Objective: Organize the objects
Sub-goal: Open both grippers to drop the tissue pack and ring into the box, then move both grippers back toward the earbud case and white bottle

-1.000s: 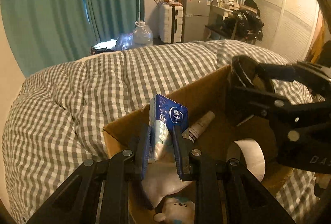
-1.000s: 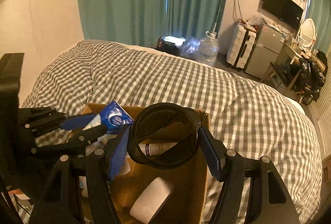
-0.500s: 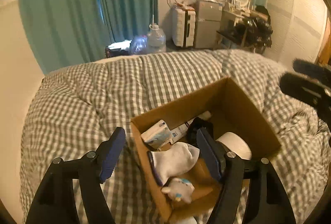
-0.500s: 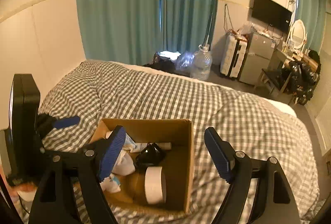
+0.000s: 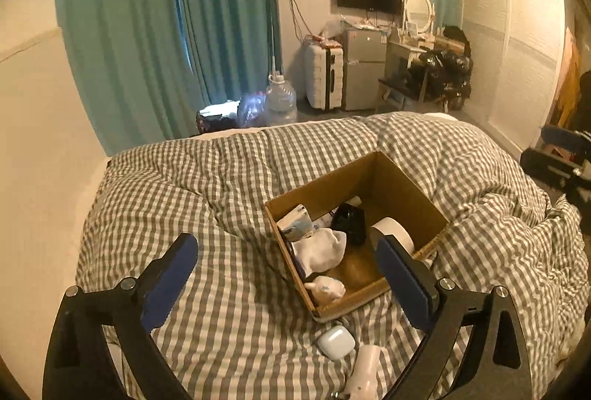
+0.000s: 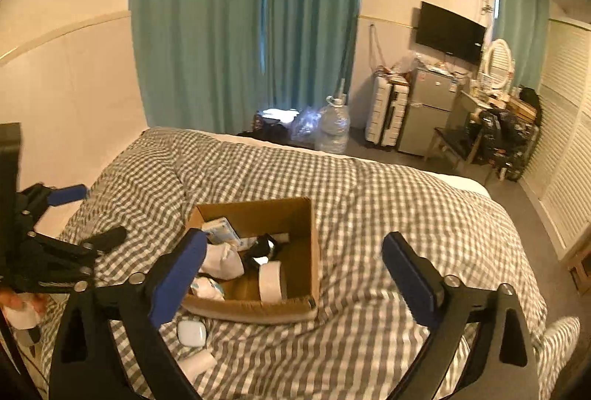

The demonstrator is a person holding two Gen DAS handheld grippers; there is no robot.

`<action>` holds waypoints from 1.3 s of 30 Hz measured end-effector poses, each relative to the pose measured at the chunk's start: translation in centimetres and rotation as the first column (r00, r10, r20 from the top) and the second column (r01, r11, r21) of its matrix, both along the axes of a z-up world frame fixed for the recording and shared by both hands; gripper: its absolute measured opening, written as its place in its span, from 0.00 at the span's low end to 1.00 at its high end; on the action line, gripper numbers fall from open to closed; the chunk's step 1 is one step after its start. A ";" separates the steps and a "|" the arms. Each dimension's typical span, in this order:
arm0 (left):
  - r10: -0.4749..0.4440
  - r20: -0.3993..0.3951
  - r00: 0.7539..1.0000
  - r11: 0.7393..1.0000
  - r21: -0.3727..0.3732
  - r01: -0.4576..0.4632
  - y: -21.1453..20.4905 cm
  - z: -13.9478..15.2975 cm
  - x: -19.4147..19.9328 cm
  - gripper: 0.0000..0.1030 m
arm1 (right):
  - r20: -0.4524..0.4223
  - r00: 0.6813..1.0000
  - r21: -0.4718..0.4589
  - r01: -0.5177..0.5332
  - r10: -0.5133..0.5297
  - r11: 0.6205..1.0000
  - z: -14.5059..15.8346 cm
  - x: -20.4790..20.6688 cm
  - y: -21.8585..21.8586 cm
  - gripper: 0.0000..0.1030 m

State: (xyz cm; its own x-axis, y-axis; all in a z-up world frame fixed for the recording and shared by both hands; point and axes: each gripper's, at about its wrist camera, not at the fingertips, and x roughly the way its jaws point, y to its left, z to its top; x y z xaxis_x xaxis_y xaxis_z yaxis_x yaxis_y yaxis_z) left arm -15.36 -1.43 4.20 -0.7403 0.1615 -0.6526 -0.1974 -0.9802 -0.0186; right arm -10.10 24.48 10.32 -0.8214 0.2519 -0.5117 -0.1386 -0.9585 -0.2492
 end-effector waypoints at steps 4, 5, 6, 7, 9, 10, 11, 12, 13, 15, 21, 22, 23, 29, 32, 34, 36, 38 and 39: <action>0.017 -0.016 1.000 1.000 -0.022 -0.017 -0.2 0.3 2.0 0.98 | -0.008 0.996 0.062 0.092 -0.091 0.994 -0.9 1.6 -0.7 0.96; 0.025 -0.012 1.000 0.999 -0.026 -0.026 -0.3 0.2 2.2 0.99 | -0.007 0.994 0.059 0.105 -0.105 0.993 -1.2 2.0 -0.8 0.96; 0.033 -0.008 0.999 0.999 -0.026 -0.033 -0.4 0.1 2.5 0.99 | -0.005 0.994 0.049 0.113 -0.113 0.992 -1.5 2.3 -0.8 0.96; 0.041 -0.003 0.999 0.999 -0.021 -0.041 -0.5 0.0 2.8 0.99 | -0.001 0.993 0.036 0.117 -0.117 0.992 -1.7 2.5 -1.0 0.96; 0.054 0.007 0.999 0.998 -0.011 -0.054 -0.7 -0.4 3.4 0.99 | 0.009 0.993 0.003 0.118 -0.118 0.993 -2.4 3.2 -1.3 0.96; 0.060 0.005 0.998 0.998 -0.009 -0.060 -0.8 -0.5 3.8 0.99 | 0.009 0.993 -0.008 0.115 -0.115 0.993 -2.6 3.4 -1.4 0.96; 0.063 -0.005 0.998 0.998 -0.008 -0.063 -0.8 -0.7 4.2 0.99 | 0.006 0.994 -0.011 0.114 -0.113 0.993 -2.9 3.9 -1.7 0.96; 0.064 -0.017 0.998 0.998 -0.012 -0.064 -0.7 -1.0 4.7 0.99 | -0.001 0.993 -0.008 0.118 -0.118 0.993 -3.4 4.6 -2.2 0.96; 0.064 -0.026 0.998 0.998 -0.020 -0.064 -0.7 -1.2 4.9 0.99 | -0.013 0.992 -0.007 0.125 -0.125 0.992 -3.7 4.9 -2.5 0.96; 0.072 -0.039 0.997 0.996 -0.051 -0.074 -0.5 -2.1 5.6 0.99 | -0.031 0.991 -0.019 0.127 -0.128 0.992 -4.8 5.5 -3.2 0.96; 0.103 -0.014 0.995 0.992 -0.074 -0.104 -1.6 -5.9 6.5 0.99 | 0.028 0.991 -0.027 0.133 -0.132 0.991 -9.7 4.4 -4.1 0.96; 0.111 -0.002 0.994 0.991 -0.069 -0.111 -1.9 -6.7 6.4 0.99 | 0.048 0.990 -0.029 0.132 -0.131 0.991 -10.6 4.0 -4.1 0.96; 0.116 0.009 0.993 0.991 -0.064 -0.115 -2.2 -7.4 6.4 0.99 | 0.079 0.989 -0.035 0.129 -0.126 0.991 -11.9 3.4 -4.2 0.96; 0.147 0.074 0.986 0.988 -0.068 -0.142 -3.6 -11.6 5.8 0.99 | 0.240 0.968 -0.069 0.089 -0.070 0.994 -18.3 0.5 -5.5 0.96; 0.135 0.106 0.985 0.990 -0.052 -0.130 -4.1 -13.1 5.8 0.99 | 0.334 0.942 -0.064 0.059 -0.034 0.996 -22.0 -0.7 -6.6 0.96; 0.132 0.112 0.985 0.989 -0.074 -0.124 -4.2 -14.0 5.9 0.99 | 0.391 0.920 -0.053 0.059 -0.034 0.997 -24.1 -1.3 -6.8 0.96; 0.134 0.109 0.985 0.987 -0.100 -0.123 -4.2 -14.7 6.1 0.99 | 0.421 0.906 -0.055 0.068 -0.038 0.996 -25.4 -1.8 -6.7 0.96; 0.132 0.116 0.984 0.987 -0.104 -0.120 -4.4 -15.4 6.2 0.99 | 0.442 0.896 -0.056 0.072 -0.039 0.996 -26.2 -1.9 -6.7 0.95; 0.127 0.128 0.984 0.989 -0.096 -0.115 -4.5 -15.9 6.3 0.99 | 0.451 0.891 -0.057 0.072 -0.038 0.996 -26.5 -2.0 -6.8 0.95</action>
State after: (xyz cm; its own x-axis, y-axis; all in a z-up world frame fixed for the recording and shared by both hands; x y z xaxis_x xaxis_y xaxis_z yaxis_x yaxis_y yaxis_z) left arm -9.02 -5.91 -11.70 -0.6564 0.0135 -0.7543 -0.0789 -0.9956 0.0508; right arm -12.05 17.71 -16.21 -0.4852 0.2397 -0.8409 -0.0811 -0.9699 -0.2297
